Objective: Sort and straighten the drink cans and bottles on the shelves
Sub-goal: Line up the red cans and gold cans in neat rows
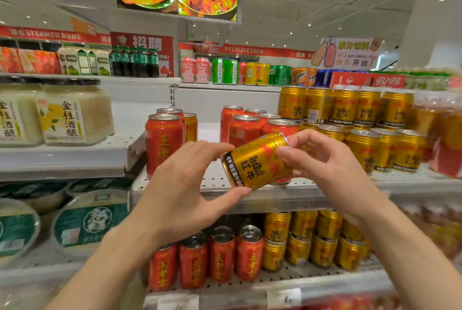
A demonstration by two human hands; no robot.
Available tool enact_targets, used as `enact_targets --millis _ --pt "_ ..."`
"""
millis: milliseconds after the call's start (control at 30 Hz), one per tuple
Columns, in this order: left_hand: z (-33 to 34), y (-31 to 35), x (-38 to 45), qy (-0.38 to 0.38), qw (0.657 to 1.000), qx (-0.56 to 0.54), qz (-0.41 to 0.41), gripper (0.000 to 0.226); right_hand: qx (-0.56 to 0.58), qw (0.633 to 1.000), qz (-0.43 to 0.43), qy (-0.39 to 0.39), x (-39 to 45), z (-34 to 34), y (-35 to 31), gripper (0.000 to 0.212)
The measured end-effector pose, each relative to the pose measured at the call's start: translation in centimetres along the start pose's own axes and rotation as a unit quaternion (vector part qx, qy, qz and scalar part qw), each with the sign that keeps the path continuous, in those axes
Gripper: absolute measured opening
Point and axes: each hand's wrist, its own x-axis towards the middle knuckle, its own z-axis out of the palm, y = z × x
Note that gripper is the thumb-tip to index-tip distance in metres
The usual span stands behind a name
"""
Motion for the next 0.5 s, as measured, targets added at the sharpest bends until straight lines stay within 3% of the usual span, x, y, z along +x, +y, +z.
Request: enact_targets --millis 500 --pt "15.2 12.7 7.1 -0.005 0.998 -0.056 -0.040 0.060 -0.010 1.000 0.011 0.013 -1.3 -19.7 6.0 0.040"
